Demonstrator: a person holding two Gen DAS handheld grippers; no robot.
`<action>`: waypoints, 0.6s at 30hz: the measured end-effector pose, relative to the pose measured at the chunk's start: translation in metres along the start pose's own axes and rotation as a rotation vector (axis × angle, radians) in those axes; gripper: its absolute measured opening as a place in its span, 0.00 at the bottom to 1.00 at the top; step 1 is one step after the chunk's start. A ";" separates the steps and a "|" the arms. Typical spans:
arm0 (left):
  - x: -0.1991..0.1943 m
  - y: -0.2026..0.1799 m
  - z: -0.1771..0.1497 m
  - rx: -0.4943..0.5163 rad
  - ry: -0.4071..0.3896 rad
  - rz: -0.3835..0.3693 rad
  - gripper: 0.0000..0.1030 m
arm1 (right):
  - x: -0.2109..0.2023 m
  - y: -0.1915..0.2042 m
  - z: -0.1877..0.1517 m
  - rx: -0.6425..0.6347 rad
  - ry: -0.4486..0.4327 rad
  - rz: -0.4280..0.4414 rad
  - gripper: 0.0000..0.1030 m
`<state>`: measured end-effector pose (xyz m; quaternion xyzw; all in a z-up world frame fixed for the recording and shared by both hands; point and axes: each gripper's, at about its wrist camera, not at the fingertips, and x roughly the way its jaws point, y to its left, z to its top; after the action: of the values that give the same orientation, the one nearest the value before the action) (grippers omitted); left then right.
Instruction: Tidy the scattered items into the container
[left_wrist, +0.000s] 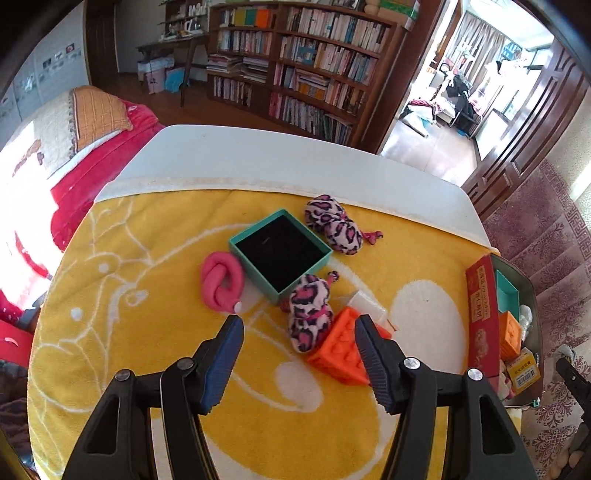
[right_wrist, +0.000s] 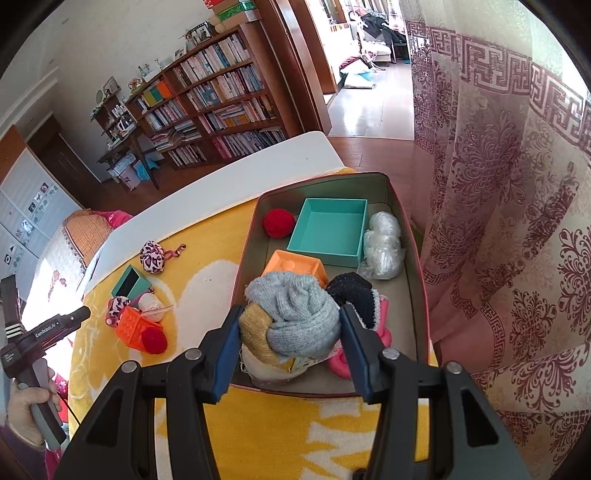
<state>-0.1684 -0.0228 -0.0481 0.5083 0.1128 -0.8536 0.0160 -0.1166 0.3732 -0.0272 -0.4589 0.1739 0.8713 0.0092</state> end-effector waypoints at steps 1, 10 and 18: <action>0.003 0.011 0.000 -0.013 0.007 0.011 0.62 | 0.001 0.005 -0.001 -0.005 0.004 -0.001 0.54; 0.053 0.053 0.008 -0.029 0.104 -0.004 0.62 | 0.009 0.038 -0.009 -0.015 0.029 -0.030 0.54; 0.101 0.070 0.024 -0.044 0.167 -0.041 0.62 | 0.013 0.048 -0.020 0.015 0.054 -0.100 0.54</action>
<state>-0.2279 -0.0872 -0.1372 0.5748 0.1428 -0.8057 0.0001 -0.1170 0.3197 -0.0336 -0.4905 0.1574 0.8556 0.0516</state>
